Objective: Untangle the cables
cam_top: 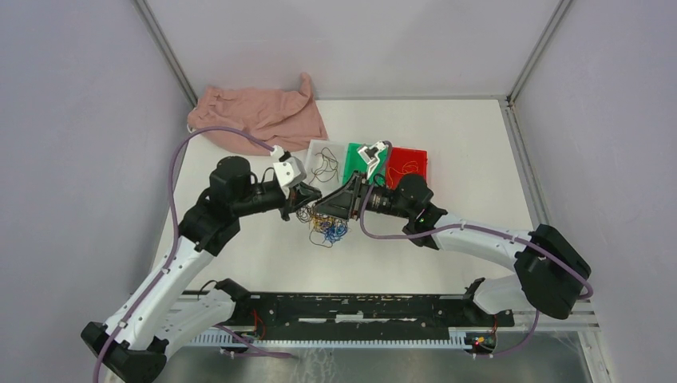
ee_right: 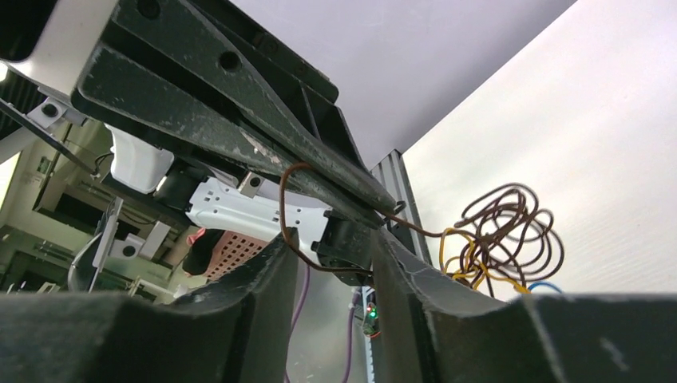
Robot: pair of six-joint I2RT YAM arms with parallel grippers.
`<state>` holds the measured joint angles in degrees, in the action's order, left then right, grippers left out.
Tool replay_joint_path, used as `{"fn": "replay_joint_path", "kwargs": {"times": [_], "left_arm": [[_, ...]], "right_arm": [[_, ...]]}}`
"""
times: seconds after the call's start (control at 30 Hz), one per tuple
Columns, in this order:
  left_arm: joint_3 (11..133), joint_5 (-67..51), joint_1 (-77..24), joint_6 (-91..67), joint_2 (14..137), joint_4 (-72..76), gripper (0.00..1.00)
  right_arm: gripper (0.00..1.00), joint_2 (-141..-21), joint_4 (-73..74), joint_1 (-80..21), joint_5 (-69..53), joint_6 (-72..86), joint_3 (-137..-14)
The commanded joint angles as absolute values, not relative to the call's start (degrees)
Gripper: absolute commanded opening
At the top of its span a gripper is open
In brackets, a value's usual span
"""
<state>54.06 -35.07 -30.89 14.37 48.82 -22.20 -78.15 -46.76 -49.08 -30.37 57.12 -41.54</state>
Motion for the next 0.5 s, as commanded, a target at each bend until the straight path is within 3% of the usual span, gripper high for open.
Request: {"fn": "replay_joint_path", "kwargs": {"times": [0.0,0.2,0.47], "left_arm": [[58.6,-36.6,-31.0,11.9,48.9,-21.0,0.03],[61.8,-36.0,-31.0,12.7,49.0,-21.9,0.03],[64.5,-36.8,-31.0,12.1,50.0,-21.8,0.03]], "right_arm": [[0.41,-78.2,-50.3,-49.6,-32.3,56.8,-43.7],[0.31,-76.6,-48.0,-49.6,-30.6,54.9,-40.4],[0.32,-79.0,-45.6,-49.7,-31.2,54.7,-42.9]]}}
